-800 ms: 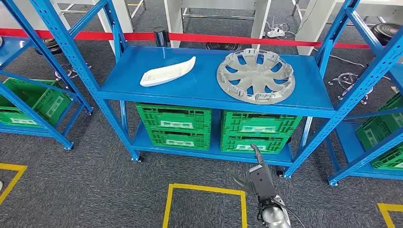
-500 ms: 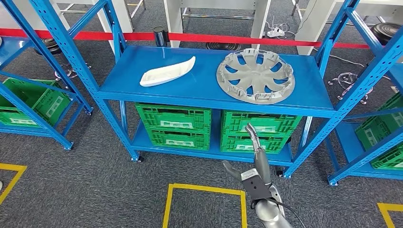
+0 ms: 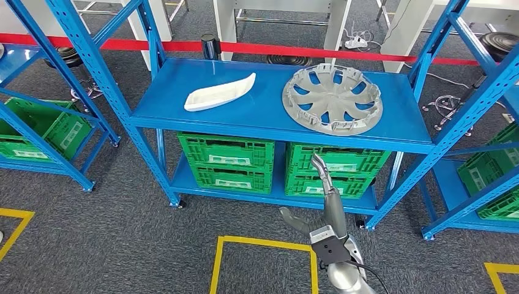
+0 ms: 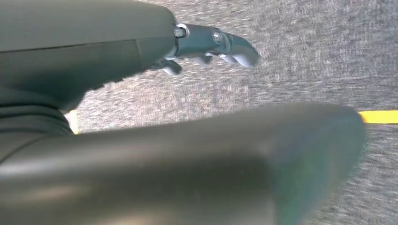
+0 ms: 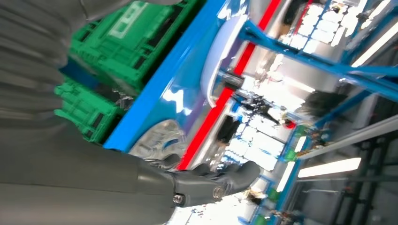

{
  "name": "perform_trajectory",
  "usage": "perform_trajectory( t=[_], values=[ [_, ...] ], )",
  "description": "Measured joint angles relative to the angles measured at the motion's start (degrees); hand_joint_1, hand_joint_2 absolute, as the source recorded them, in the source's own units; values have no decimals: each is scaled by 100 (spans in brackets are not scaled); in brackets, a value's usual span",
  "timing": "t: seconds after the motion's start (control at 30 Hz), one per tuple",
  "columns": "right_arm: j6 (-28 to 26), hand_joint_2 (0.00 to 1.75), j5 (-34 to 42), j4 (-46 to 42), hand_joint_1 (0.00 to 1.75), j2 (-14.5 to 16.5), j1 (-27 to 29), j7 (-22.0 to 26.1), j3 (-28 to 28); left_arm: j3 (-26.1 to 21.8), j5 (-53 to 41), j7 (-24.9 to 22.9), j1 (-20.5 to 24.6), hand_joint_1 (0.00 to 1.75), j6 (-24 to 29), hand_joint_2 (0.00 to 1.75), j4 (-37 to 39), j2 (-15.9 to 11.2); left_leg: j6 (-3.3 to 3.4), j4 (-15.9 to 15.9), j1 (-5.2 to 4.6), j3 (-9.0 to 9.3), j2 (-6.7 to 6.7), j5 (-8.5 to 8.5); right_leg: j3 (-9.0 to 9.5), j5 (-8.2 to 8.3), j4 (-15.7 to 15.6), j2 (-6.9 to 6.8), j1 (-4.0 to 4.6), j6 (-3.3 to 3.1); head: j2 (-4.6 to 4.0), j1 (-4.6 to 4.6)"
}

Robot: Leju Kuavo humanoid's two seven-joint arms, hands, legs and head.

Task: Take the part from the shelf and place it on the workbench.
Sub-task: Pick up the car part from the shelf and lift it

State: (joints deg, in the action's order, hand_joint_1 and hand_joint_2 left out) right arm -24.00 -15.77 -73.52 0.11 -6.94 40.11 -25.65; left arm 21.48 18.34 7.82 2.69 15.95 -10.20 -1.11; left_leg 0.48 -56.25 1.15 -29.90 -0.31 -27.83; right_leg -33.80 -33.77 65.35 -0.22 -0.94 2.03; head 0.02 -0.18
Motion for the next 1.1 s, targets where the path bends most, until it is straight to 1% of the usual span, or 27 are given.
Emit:
perform_trajectory(
  t=[0.03,0.07,0.1,0.13,0.2,0.23,0.27,0.3,0.33,0.4,0.43,0.47,0.5,0.57,0.6,0.63,0.67,0.7,0.73,0.77,0.8,0.87,0.93,0.97,1.0,1.07,1.1],
  values=[
    [20,0,7,-1,0,-4,14,-1,2,6,-4,-4,5,0,-15,0,4,0,1,-2,1,-5,1,1,-223,-157,401,3,-7,14,0,12],
    [28,0,12,6,0,-8,29,-2,8,13,-8,-13,7,0,-33,0,9,1,-4,-7,5,-8,0,-4,-413,-236,719,4,-16,28,0,20],
    [30,0,18,16,0,-11,39,-3,16,20,-11,-22,7,0,-52,0,14,4,-15,-16,13,-8,-2,-13,-519,-200,849,4,-27,42,0,25],
    [21,0,17,30,0,-11,42,-3,25,24,-15,-31,8,0,-66,0,19,11,-36,-33,28,-6,-8,-26,-512,-49,750,4,-40,58,0,27],
    [-38,0,-22,59,0,3,35,-2,50,27,-15,-39,14,0,-85,0,23,27,-113,-106,68,-10,-27,-80,-231,382,46,8,-80,97,-1,38],
    [-70,0,-42,70,0,24,31,-2,66,28,-14,-39,22,0,-88,0,26,26,-163,-162,70,-28,-40,-115,-100,517,-275,27,-89,83,-1,52],
    [-96,0,-54,79,0,48,29,-3,85,29,-14,-39,30,0,-89,0,27,22,-211,-201,67,-47,-51,-140,-21,574,-475,43,-92,46,-1,57],
    [-110,0,-52,83,0,70,26,-2,101,31,-13,-38,35,0,-89,0,29,15,-253,-216,57,-63,-58,-151,-10,554,-525,59,-83,-8,-1,57],
    [-121,0,-49,85,0,89,20,-1,110,32,-13,-38,39,0,-89,0,30,12,-290,-209,53,-67,-63,-150,-29,552,-518,70,-70,-80,-1,52],
    [-144,0,-53,81,0,112,0,2,118,34,-13,-36,40,0,-89,0,30,15,-346,-204,71,-66,-57,-168,-37,556,-517,62,-67,-181,0,32],
    [-151,0,-54,77,0,124,-12,2,118,35,-13,-36,42,0,-89,0,30,16,-363,-310,77,-110,-43,-240,-34,561,-525,57,-68,-222,0,20],
    [-152,0,-53,73,0,136,-21,2,119,36,-13,-35,44,0,-89,0,30,16,-371,-537,77,-214,-28,-370,-31,565,-532,49,-68,-254,0,0],
    [-149,0,-50,71,0,143,-26,1,119,36,-14,-35,46,0,-89,0,30,16,-372,-889,70,-381,-13,-545,-31,562,-533,40,-60,-277,0,-24],
    [-133,0,-57,83,0,149,-32,0,119,37,-14,-33,43,0,-89,0,32,15,-362,-1658,51,-768,-4,-842,-35,558,-533,26,-30,-302,0,-63],
    [-99,0,-69,104,0,149,-39,-1,119,38,-14,-29,39,0,-89,0,33,15,-345,-1856,41,-880,-4,-862,-35,555,-532,23,-13,-309,0,-72],
    [-30,0,-82,132,0,149,-47,-2,119,38,-13,-25,37,0,-89,0,35,15,-315,-1820,27,-882,-4,-762,-29,554,-532,23,2,-313,0,-78],
    [57,0,-92,158,0,149,-56,-3,119,38,-13,-17,37,0,-89,0,36,14,-274,-1553,8,-771,-4,-568,-19,554,-532,25,15,-313,0,-83],
    [148,0,-98,176,0,149,-65,-3,119,38,-13,-10,40,0,-89,0,37,12,-223,-1141,-16,-588,-3,-347,-6,552,-532,26,24,-312,0,-87],
    [216,0,-103,184,0,149,-70,-3,120,38,-13,-5,46,0,-89,0,37,8,-179,-756,-44,-413,1,-196,3,550,-533,25,36,-304,0,-91],
    [248,0,-112,188,0,149,-74,-2,124,39,-13,3,51,0,-91,0,36,6,-152,-469,-68,-287,7,-105,4,550,-533,25,44,-283,0,-93],
    [253,0,-130,193,0,149,-77,-1,130,42,-13,11,54,0,-99,0,36,4,-131,-320,-89,-234,12,-89,3,550,-546,23,46,-251,0,-92],
    [214,0,-182,205,0,149,-64,-2,147,55,-13,36,50,0,-132,0,38,2,-79,-245,-101,-223,12,-96,4,626,-497,20,45,-155,0,-91],
    [153,0,-233,209,0,149,-52,-1,173,71,-4,59,48,0,-161,0,42,5,0,-185,-82,-171,5,-56,-25,610,-369,20,36,-80,0,-78],
    [156,0,-238,209,0,150,-54,0,191,77,1,66,52,0,-168,0,43,7,27,-168,-74,-149,6,-37,-103,493,-225,22,33,-59,0,-57],
    [180,0,-233,209,0,150,-52,0,210,79,7,70,55,0,-178,0,43,9,41,-163,-67,-142,6,-18,-244,319,36,24,27,-39,0,-38],
    [238,0,-214,209,0,151,-15,-1,245,79,15,70,55,0,-198,0,45,7,54,-167,-71,-157,6,-14,-603,-1,700,26,28,-8,0,-5],
    [246,0,-213,209,0,151,15,-1,261,79,19,70,51,0,-206,0,46,8,53,-171,-73,-161,6,-16,-727,-61,911,26,28,-2,0,-1]
  ],
)
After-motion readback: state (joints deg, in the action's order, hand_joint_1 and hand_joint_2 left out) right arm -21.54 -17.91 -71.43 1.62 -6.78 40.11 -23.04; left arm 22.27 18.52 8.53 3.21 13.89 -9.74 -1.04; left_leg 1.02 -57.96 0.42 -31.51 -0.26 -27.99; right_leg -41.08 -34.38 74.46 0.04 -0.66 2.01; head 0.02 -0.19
